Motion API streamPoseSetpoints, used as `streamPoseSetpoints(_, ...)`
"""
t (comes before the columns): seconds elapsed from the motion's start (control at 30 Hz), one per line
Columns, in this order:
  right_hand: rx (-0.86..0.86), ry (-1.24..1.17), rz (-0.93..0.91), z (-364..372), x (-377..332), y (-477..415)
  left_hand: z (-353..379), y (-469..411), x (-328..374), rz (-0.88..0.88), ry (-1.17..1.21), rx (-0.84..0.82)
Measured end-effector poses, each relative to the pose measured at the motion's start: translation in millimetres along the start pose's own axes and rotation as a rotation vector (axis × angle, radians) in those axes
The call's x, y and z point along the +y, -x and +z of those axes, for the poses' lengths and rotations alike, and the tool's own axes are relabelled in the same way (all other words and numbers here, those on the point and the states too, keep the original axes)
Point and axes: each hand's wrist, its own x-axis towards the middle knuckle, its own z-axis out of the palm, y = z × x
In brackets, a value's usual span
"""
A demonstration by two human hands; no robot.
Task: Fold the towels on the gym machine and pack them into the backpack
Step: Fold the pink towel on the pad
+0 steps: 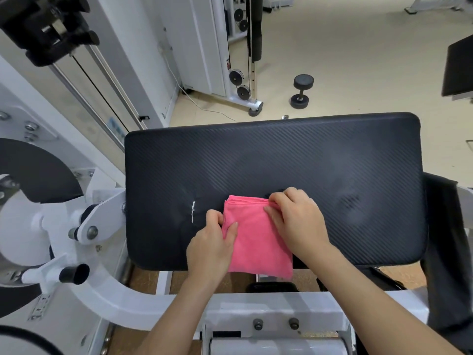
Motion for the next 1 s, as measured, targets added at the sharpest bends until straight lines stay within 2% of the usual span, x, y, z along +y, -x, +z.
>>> streamPoseSetpoints(0.07,0.11,-0.009,0.055,2,-2,3,-1,2,1,0.086,-0.093,0.161)
streamPoseSetpoints(0.13,0.204,0.033,0.079,2,-7,4,2,2,-1,0.346,-0.188,0.374)
streamPoseSetpoints(0.17,0.239,0.068,0.049,4,-9,5,5,3,-2,0.511,-0.223,0.428)
streamPoseSetpoints(0.23,0.251,0.122,-0.055,9,-14,5,15,5,-4,0.786,-0.256,0.326)
streamPoseSetpoints(0.27,0.228,0.121,-0.104,11,-16,6,20,6,-6,0.838,-0.292,0.216)
streamPoseSetpoints(0.33,0.178,0.09,-0.162,12,-17,6,30,10,-14,0.811,-0.428,0.032)
streamPoseSetpoints(0.4,0.153,0.088,-0.177,4,-18,13,35,8,-23,0.777,-0.542,-0.035)
streamPoseSetpoints(0.53,0.11,0.099,-0.328,-17,-20,59,42,6,-27,0.767,-0.559,-0.032)
streamPoseSetpoints(0.67,-0.187,0.21,-0.283,4,-10,101,43,7,-24,0.763,-0.554,-0.018)
streamPoseSetpoints(0.73,-0.258,0.292,-0.262,16,-4,105,38,7,-22,0.774,-0.575,-0.033)
streamPoseSetpoints(0.87,-0.125,0.274,-0.272,24,-3,100,27,18,-22,0.807,-0.491,0.023)
streamPoseSetpoints(1.0,-0.081,0.29,-0.319,26,4,98,29,32,-41,0.988,-0.456,0.142)
